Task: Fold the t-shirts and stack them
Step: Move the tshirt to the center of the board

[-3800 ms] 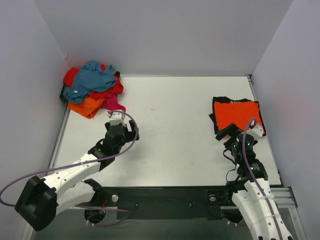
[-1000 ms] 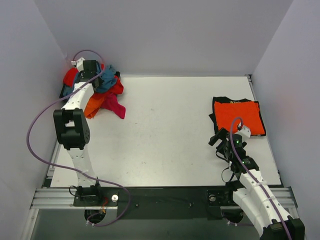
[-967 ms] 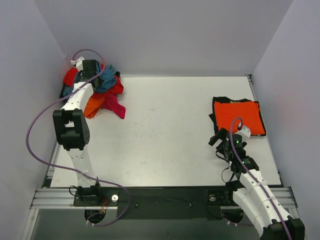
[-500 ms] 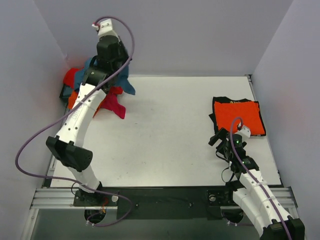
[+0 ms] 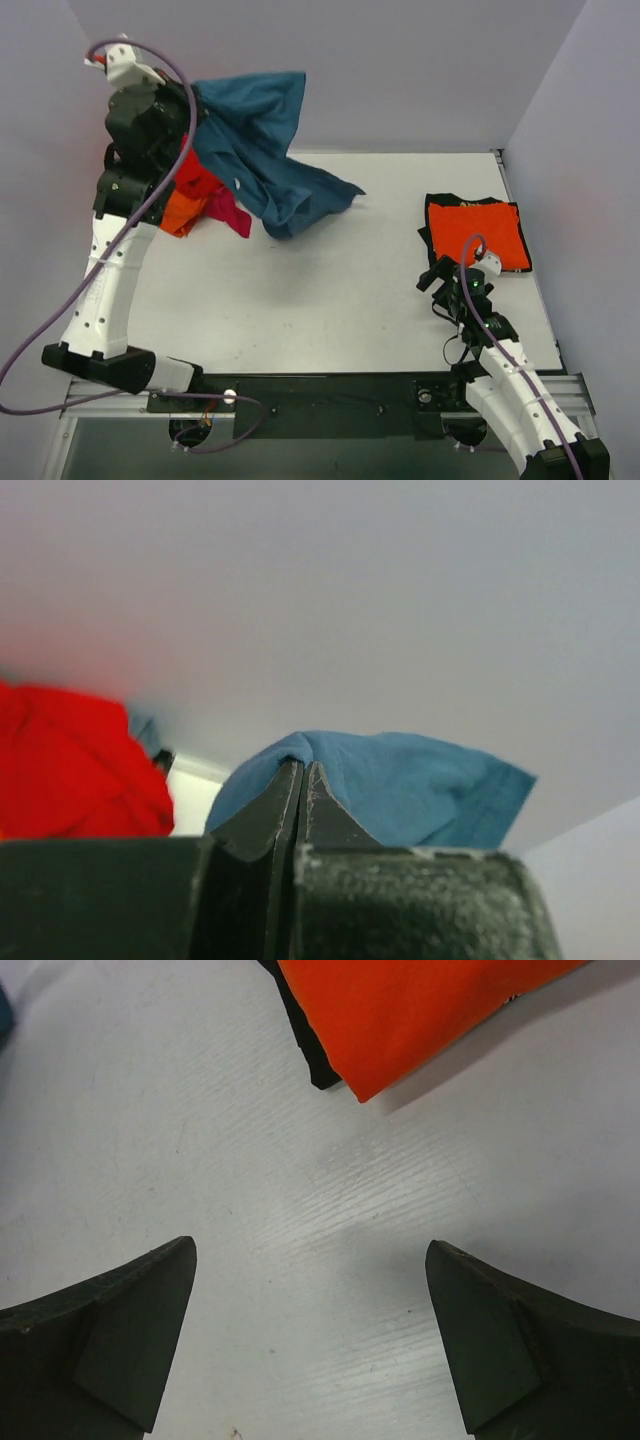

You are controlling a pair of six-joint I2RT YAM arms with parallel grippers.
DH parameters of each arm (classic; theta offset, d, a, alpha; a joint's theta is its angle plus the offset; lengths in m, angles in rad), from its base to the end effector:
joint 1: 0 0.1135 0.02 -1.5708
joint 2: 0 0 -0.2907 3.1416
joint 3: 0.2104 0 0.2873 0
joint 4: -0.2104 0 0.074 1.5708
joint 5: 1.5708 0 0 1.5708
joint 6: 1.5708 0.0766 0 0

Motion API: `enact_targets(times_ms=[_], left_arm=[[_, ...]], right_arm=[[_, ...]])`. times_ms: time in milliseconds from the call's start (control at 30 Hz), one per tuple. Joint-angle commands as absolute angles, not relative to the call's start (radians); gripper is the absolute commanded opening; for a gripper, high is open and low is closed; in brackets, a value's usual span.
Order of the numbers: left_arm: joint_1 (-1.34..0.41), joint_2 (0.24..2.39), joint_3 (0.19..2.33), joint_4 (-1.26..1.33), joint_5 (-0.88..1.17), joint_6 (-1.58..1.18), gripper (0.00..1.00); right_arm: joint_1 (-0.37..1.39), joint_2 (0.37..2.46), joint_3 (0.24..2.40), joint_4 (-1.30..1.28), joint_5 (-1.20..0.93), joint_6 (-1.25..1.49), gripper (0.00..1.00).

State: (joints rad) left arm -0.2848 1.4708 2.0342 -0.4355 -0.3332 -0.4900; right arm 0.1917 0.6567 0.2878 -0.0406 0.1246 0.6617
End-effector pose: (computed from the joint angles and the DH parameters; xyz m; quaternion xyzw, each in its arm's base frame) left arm 0.3349 -0.0720 0.6222 -0.1906 0.6352 -0.1783 0.7270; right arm 0.2090 0.0309 0.1859 0.2275 0.8036 0.1792 0.5200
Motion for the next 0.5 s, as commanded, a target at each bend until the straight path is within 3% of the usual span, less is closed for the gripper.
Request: enact_targets(times_ms=[0,67,100,300,467], left_arm=[[-0.273,1.364,1.648,-0.335,-0.314,-0.581,0.05],[-0.273,1.275,1.467,-0.325,-0.328,-0.612,0.61],[-0.273,1.216,1.359,-0.328,-0.36,-0.624,0.67],[-0.268,1.02,1.065,-0.341,-0.371,-0.626,0.7],[-0.284,0.951,0.843,-0.224,-0.207,-0.612,0.7]], right_arm=[[0.201,0.664,0.295,-0.028,0.1,0.65,0.94],[0.201,0.678,0.296,-0.009,0.06,0.632,0.95],[0.202,0.698,0.298,-0.009,0.045,0.624,0.94],[0.311,0.967,0.448,0.008,0.028,0.594,0.83],[0.428,1.257,0.688,-0.072,0.064,0.598,0.79]])
